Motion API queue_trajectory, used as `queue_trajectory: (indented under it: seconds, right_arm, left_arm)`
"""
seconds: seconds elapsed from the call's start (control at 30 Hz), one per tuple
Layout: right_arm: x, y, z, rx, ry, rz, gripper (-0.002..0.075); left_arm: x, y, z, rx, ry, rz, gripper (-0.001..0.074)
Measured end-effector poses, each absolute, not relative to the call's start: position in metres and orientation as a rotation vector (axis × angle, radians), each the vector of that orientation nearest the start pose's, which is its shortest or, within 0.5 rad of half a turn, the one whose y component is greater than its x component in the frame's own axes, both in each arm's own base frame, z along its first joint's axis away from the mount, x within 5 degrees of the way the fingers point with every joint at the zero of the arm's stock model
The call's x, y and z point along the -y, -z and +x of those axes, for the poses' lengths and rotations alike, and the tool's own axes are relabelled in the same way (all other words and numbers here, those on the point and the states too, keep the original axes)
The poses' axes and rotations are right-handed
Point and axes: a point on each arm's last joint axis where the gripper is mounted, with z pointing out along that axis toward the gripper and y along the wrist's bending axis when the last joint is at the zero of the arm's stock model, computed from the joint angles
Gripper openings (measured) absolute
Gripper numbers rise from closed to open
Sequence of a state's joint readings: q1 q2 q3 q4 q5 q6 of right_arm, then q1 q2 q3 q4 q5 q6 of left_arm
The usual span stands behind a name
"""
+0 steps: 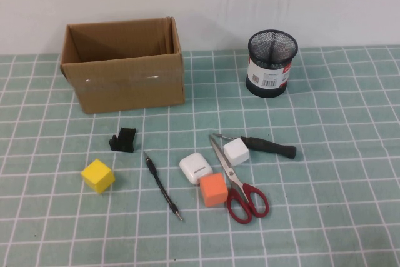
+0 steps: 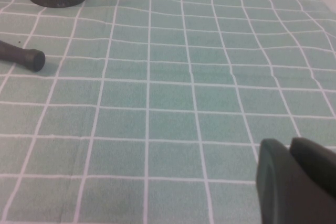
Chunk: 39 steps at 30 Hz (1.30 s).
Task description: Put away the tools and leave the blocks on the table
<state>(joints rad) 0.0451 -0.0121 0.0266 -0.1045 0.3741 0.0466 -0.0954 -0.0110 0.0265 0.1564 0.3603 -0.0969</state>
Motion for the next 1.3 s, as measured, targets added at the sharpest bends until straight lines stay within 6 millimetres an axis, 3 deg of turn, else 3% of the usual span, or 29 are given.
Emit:
queue_trajectory:
  seconds: [0.23,0.53,0.7,0.9,0.97,1.13,1.3]
  right_arm:
    - [0.001,-0.171,0.053,-1.869,0.040,-0.063,-0.0008]
    - [0.001,-0.171,0.053,-1.869,0.040,-0.063,-0.0007]
    - [0.001,-0.171,0.053,-1.869,0.040,-0.063,-0.0007]
    - [0.001,-0.171,0.053,-1.869,0.040,-0.063,-0.0007]
    - [0.001,-0.171,0.053,-1.869,0.040,-0.063,-0.0007]
    - [0.001,-0.171,0.053,-1.869,0.040,-0.063,-0.0008]
    - [0.001,-0.171,0.053,-1.869,0.040,-0.063,-0.0008]
  left_arm:
    - [0.001,-0.174,0.053,-1.838,0.003,0.081,-0.0003]
    - [0.007,-0.181,0.055,-1.757,0.333,-0.207,-0.0003]
    - [0.008,-0.193,0.056,-1.609,0.551,-0.394,-0.0003]
    - [0.008,-0.201,0.055,-1.549,0.672,-0.498,-0.0003]
    - [0.010,-0.213,0.052,-1.596,0.693,-0.505,-0.0003]
    - [0.016,-0.267,0.049,-1.868,0.620,-0.442,-0.0003]
    - [0.022,-0.304,0.069,-2.281,0.465,-0.292,-0.0003]
